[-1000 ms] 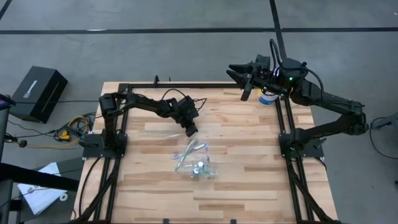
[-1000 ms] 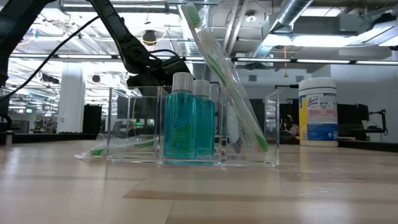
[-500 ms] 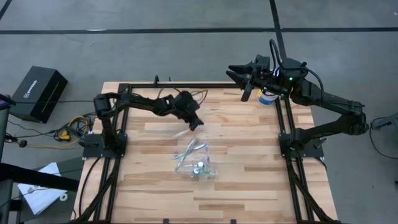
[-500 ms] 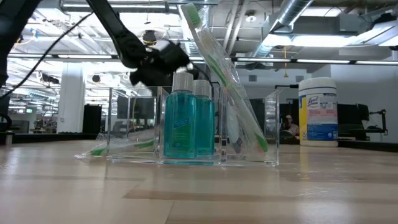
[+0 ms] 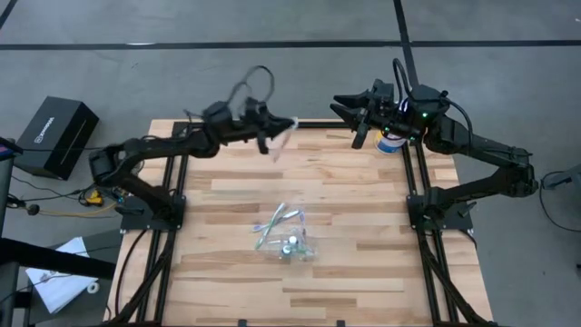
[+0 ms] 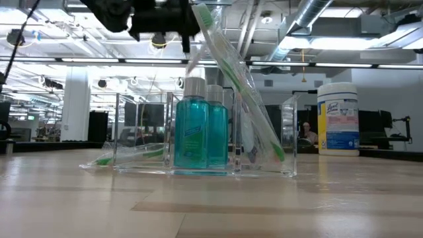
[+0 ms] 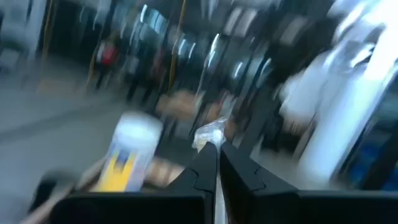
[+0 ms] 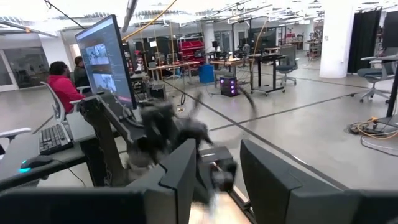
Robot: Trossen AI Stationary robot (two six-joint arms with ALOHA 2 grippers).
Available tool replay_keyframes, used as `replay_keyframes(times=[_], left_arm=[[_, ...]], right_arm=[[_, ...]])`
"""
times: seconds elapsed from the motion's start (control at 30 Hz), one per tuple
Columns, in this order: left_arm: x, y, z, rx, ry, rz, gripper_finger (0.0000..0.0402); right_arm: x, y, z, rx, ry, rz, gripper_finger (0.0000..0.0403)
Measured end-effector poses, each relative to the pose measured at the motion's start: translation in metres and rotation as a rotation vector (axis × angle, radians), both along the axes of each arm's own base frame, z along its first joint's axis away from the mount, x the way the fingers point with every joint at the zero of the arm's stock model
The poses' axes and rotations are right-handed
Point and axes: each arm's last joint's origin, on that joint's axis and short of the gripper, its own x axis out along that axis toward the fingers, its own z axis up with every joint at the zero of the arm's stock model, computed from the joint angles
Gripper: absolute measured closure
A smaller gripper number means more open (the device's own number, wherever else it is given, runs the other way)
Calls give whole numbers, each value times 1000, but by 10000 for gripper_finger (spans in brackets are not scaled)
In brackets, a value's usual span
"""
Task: Pick & Place toothbrushing station
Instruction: Put the orange toothbrush into the center transparent organizer
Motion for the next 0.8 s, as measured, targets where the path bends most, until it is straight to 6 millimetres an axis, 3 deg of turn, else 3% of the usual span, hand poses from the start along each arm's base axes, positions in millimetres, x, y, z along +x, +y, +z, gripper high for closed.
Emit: replay_keyframes(times=[0.13,0.3,0.57,0.8], left_arm=[[-20,-16,15,3,-278,46,400],[-47,-49,12,19,-483,96,401],[-81,-105,-23,57,-488,135,401],[-100,-151,-56,-6,-464,59,401]], right_arm=[[0,0,0,0,0,0,285],[0,1,0,0,0,24,285],[1,3,0,49,-18,73,285],[2,11,1,73,-29,120,285]])
